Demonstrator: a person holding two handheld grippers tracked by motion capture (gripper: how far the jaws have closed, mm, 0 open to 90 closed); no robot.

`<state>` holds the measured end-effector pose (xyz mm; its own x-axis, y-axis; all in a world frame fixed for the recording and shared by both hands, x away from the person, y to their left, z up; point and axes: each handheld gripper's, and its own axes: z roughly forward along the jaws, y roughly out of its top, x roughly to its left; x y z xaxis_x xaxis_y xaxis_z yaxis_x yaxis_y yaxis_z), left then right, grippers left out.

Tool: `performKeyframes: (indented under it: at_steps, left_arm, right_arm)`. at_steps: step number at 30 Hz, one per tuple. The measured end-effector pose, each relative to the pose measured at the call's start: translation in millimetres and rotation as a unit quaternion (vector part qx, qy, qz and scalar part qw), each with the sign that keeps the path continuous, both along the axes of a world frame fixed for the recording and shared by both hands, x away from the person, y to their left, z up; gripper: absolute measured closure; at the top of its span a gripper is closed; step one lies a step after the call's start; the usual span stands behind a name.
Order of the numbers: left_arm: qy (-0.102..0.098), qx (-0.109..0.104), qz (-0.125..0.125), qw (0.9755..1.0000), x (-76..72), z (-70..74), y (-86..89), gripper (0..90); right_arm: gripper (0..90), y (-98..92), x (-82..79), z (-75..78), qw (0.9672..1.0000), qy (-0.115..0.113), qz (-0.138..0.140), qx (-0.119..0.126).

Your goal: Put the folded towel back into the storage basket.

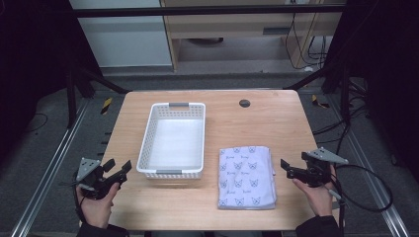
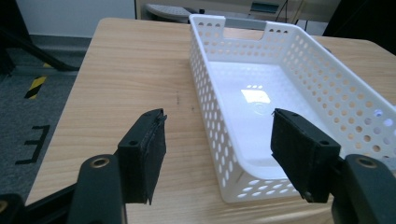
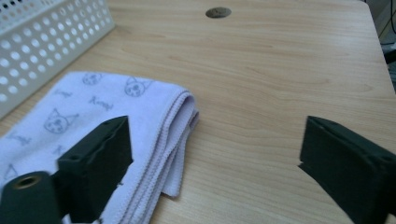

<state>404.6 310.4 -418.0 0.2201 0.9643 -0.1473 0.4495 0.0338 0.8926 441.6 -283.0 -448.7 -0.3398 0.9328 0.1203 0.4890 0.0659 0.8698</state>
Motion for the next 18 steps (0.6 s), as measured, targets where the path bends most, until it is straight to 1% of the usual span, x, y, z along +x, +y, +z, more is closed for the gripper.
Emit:
performKeyframes:
  at_steps: [4, 7, 10, 11, 14, 17, 18]
  left_arm:
    - [-0.008, 0.001, -0.013, 0.9999, -0.2, 5.4, -9.4, 34.7]
    - [-0.011, 0.001, -0.022, 0.9997, 1.4, 9.4, -16.6, 34.8]
    - [-0.013, 0.001, -0.030, 0.9994, 4.3, 13.9, -24.7, 34.9]
    - [-0.014, 0.003, -0.033, 0.9993, 5.2, 15.4, -27.6, 34.7]
    - [-0.018, 0.001, -0.041, 0.9990, 8.5, 21.2, -36.8, 34.4]
    - [-0.023, -0.004, -0.046, 0.9987, 12.7, 27.6, -46.1, 34.2]
    - [-0.025, -0.003, -0.049, 0.9985, 14.2, 30.3, -50.4, 34.2]
  right_arm:
    - [22.9, -2.0, -1.4, 2.4, 0.9999, -0.009, -0.005, 0.007]
    - [22.9, -1.8, 0.3, 4.3, 0.9999, -0.004, -0.007, 0.008]
    - [23.3, 0.2, 2.1, 8.5, 0.9999, 0.001, -0.004, 0.015]
    - [23.4, 0.8, 2.6, 10.0, 0.9999, 0.003, -0.002, 0.013]
    - [23.3, 2.8, 4.3, 15.9, 0.9999, 0.000, 0.004, 0.009]
    - [22.2, 3.9, 6.4, 21.0, 0.9999, -0.005, 0.003, 0.011]
    - [21.8, 4.2, 7.7, 23.1, 0.9999, -0.005, 0.002, 0.009]
